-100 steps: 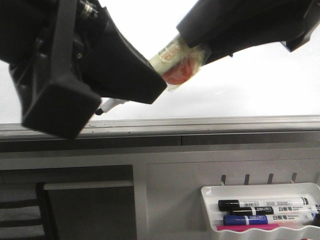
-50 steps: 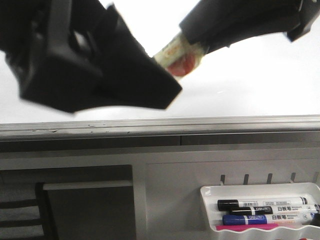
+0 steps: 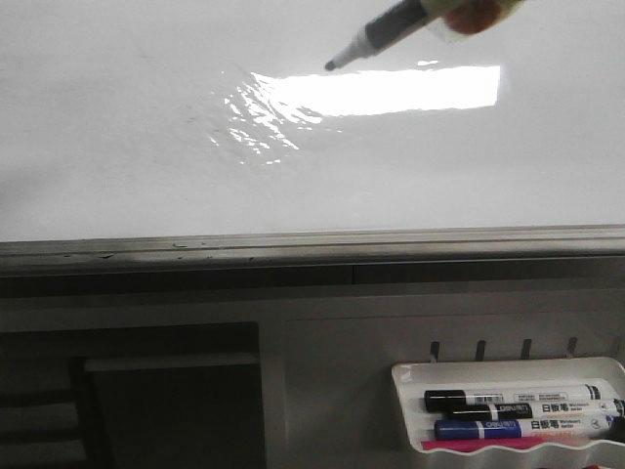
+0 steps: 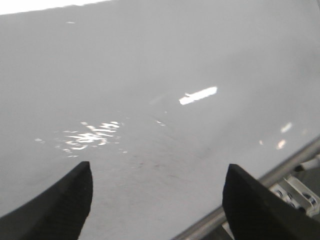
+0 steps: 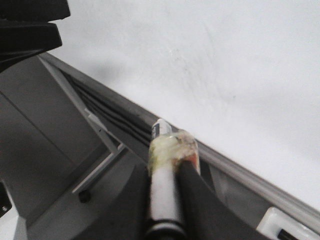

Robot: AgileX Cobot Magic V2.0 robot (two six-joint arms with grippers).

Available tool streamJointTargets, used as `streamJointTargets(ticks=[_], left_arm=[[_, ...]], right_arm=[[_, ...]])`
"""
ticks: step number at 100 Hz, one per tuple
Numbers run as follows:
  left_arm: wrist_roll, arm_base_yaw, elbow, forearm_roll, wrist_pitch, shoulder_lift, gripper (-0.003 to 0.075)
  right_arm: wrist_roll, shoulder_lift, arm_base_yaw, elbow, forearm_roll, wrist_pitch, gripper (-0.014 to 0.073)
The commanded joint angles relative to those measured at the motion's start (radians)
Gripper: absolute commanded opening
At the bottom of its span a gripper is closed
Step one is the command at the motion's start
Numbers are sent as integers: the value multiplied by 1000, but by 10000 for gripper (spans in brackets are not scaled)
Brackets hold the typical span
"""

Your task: Write number 7 on whiteboard

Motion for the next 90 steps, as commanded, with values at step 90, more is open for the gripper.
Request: streamJointTargets(ticks=[90], left_arm=[[-5,134,77,-102,-212,-88,491]], right_arm=[[-396,387,-3,-191,454,-210,-48]])
